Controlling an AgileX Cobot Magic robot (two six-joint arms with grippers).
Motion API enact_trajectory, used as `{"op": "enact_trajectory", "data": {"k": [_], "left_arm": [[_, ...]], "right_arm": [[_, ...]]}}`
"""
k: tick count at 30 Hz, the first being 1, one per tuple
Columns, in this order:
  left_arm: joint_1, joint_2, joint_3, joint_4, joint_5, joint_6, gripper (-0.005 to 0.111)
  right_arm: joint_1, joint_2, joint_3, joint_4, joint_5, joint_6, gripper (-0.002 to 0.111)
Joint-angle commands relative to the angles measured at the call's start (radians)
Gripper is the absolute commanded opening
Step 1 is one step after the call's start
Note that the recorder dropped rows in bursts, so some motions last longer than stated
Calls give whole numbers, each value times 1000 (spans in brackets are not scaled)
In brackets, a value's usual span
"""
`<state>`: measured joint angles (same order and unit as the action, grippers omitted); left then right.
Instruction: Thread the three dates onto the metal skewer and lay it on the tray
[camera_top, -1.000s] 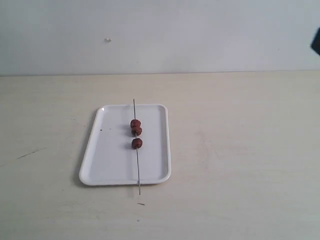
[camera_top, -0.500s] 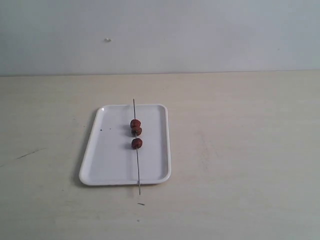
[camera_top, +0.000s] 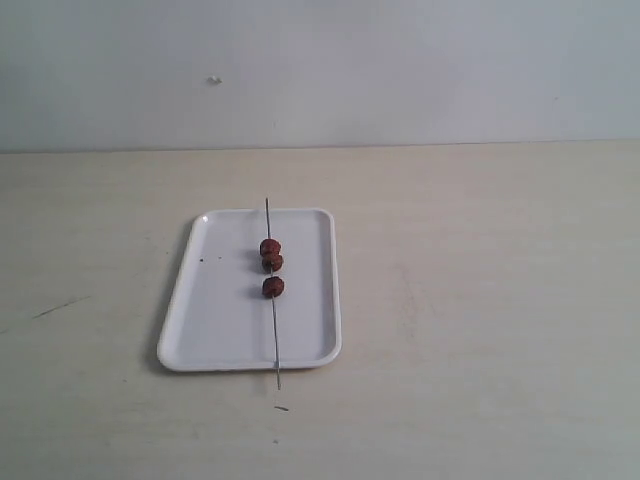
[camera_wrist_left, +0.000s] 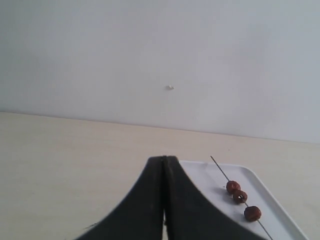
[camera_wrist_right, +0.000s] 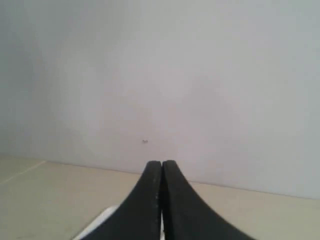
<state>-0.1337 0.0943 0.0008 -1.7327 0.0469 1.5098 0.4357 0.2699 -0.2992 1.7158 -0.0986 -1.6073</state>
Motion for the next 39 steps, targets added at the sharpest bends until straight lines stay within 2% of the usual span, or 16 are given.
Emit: {"op": "enact_trajectory", "data": {"k": [1, 4, 12, 27, 30, 32, 35, 36, 39], "left_arm": [[-8, -3, -1, -5, 2, 0, 0], [-8, -3, -1, -5, 2, 0, 0], [-8, -3, -1, -5, 2, 0, 0], [-8, -3, -1, -5, 2, 0, 0], [-8, -3, -1, -5, 0, 0, 0], [-6, -3, -1, -5, 0, 0, 0], [-6, -3, -1, -5, 4, 0, 0], [-6, -3, -1, -5, 3, 0, 0], [-6, -3, -1, -5, 3, 0, 0]], "right_arm": [[-205, -10, 64, 5, 183, -66, 0], [-250, -10, 105, 5, 151, -68, 0], [-249, -10, 156, 29, -52, -64, 0], [-249, -97, 212, 29, -18, -84, 0], [-249, -132, 212, -1, 5, 4, 0], [-249, -154, 212, -362, 60, 291, 0], [-249, -175, 212, -1055, 115, 1015, 0], [-249, -177, 212, -1235, 120, 1222, 0], [-249, -177, 212, -1528, 124, 1527, 0]]}}
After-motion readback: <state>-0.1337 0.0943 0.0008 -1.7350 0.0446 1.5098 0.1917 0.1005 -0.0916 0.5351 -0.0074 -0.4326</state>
